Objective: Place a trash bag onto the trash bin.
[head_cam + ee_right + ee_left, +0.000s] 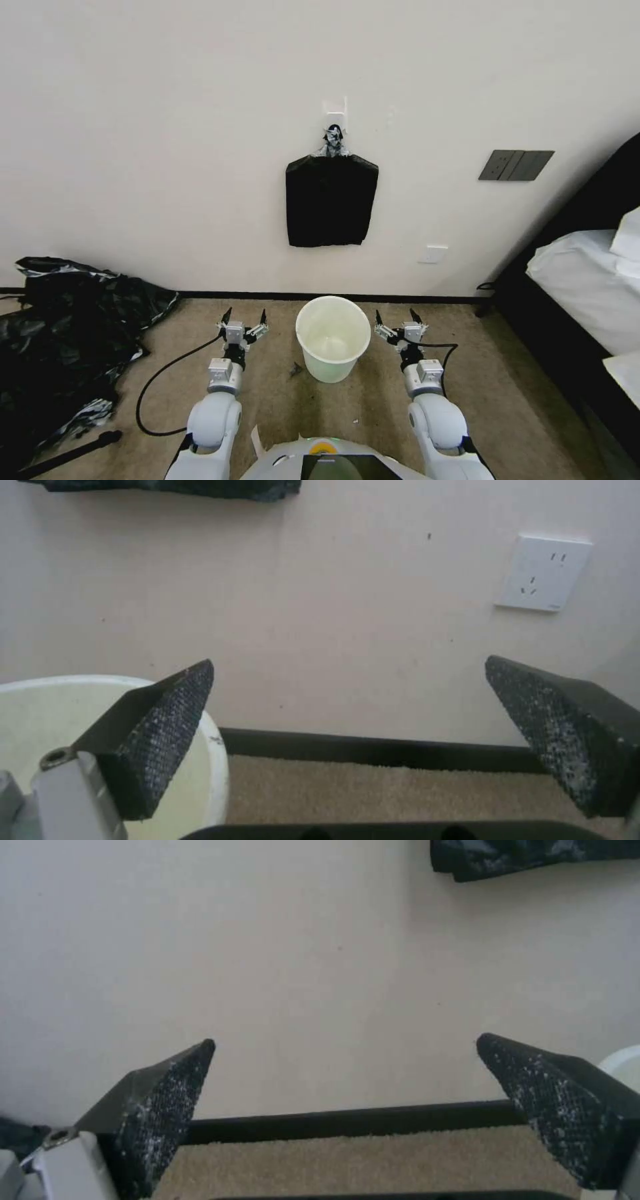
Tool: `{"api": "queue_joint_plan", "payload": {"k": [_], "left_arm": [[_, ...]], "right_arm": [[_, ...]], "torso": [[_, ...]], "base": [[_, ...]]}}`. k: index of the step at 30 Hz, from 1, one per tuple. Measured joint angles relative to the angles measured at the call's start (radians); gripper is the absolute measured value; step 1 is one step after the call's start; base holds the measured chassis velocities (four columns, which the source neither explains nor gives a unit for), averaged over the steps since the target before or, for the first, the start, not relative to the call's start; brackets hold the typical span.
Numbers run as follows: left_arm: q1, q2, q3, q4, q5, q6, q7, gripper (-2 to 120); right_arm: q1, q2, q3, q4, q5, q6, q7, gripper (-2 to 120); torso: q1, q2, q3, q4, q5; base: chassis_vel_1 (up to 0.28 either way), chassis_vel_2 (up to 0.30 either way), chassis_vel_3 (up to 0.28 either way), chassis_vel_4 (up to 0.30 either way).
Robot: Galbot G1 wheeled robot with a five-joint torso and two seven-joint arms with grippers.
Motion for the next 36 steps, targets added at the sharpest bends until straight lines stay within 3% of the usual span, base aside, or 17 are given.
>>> {"api": "queue_joint_plan", "payload": {"k": [36], "left_arm": [[0.000,0.000,0.000,0.000,0.000,0.000,0.000,100]], "right_arm": [[0.000,0.000,0.000,0.000,0.000,0.000,0.000,100]], "torso": [[0.000,0.000,0.000,0.0000,0.0000]], "base": [[0.000,0.000,0.000,0.000]]}}
